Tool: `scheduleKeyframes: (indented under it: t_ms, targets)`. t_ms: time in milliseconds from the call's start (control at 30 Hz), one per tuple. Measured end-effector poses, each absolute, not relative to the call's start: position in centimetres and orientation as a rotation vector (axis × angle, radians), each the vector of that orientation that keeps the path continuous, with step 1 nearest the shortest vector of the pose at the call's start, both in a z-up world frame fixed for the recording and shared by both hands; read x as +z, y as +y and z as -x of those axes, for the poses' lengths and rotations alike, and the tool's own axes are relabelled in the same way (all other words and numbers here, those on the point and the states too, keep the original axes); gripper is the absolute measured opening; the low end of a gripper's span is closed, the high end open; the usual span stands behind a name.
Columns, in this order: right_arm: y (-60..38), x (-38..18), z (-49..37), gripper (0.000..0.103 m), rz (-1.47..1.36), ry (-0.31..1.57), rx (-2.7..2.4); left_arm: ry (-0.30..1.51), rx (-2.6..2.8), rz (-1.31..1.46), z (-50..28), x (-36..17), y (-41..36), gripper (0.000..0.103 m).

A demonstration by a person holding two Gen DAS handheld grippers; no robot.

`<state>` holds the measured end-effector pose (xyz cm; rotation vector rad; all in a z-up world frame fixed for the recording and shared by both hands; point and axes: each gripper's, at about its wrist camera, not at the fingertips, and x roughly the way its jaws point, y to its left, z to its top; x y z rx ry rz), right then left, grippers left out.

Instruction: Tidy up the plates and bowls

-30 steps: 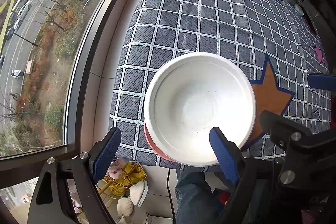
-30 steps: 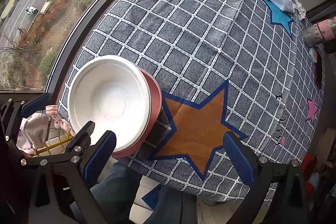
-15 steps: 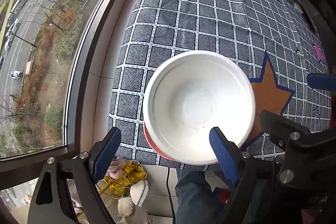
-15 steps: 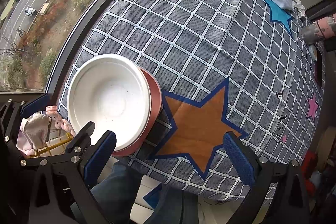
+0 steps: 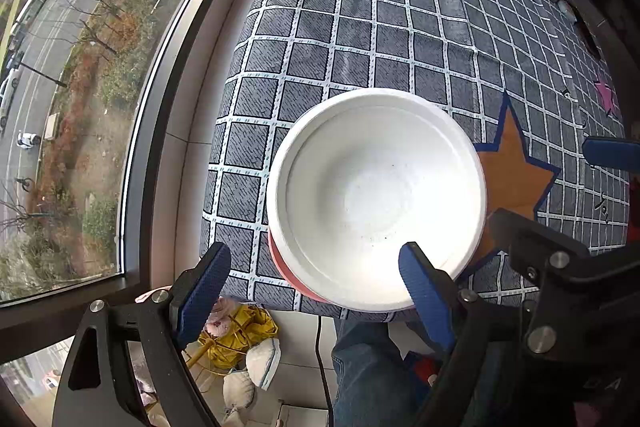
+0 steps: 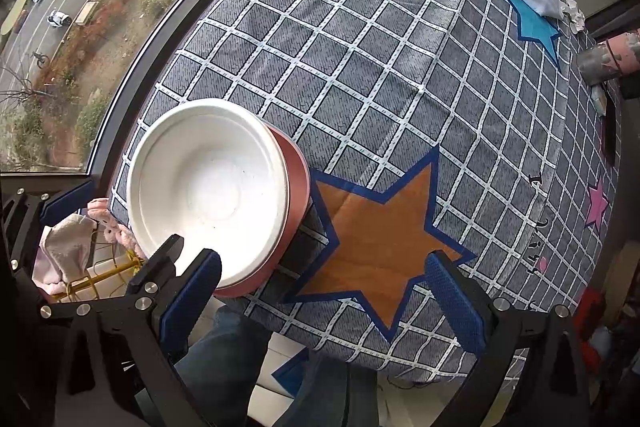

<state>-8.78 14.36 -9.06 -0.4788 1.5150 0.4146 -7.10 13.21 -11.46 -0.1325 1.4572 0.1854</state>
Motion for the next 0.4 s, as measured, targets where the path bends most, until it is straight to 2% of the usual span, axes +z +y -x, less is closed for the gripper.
scheduleKeyframes:
  t_ms: [400]
  targets:
    - [14.62,-9.12,8.48,0.102,0.472,1.518,0.413,1.443,0.169,0.140,6.91,-11.47,13.54,0.088]
